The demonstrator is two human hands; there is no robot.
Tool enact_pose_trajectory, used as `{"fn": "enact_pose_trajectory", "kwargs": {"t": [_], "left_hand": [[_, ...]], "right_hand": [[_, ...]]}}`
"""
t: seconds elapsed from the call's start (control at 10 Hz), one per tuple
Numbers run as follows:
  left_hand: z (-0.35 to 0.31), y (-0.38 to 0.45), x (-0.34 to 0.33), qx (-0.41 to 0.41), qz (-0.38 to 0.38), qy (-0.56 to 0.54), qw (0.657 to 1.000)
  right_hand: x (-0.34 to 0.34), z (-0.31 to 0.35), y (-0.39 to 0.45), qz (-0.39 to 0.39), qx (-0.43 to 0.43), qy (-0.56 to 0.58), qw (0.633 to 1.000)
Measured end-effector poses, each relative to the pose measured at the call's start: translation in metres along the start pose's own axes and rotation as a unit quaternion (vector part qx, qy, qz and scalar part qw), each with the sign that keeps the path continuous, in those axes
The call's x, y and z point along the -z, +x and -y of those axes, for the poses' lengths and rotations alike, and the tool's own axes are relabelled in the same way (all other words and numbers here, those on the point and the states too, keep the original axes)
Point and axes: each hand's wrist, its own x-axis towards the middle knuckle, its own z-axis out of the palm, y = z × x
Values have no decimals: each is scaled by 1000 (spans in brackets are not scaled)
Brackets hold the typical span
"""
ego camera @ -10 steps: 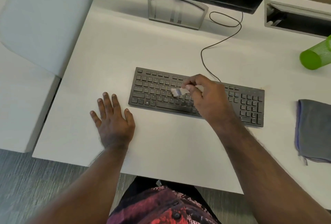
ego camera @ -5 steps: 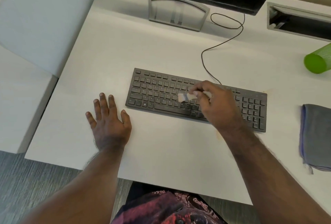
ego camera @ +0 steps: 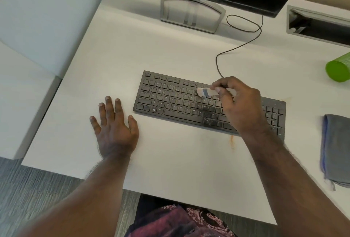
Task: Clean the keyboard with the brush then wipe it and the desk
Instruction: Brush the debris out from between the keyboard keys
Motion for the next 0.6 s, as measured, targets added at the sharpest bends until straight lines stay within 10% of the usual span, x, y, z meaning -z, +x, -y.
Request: {"fn": "enact_pose_trajectory", "kwargs": {"t": [0.2,0.6], "left_hand": [[0,0,1,1,6,1,1000],[0,0,0,0,-1,-3,1000]], "right_hand": [[-10,7,-3,80,46,-28,995],[-3,-6,13,4,-9,-29,1000]]}}
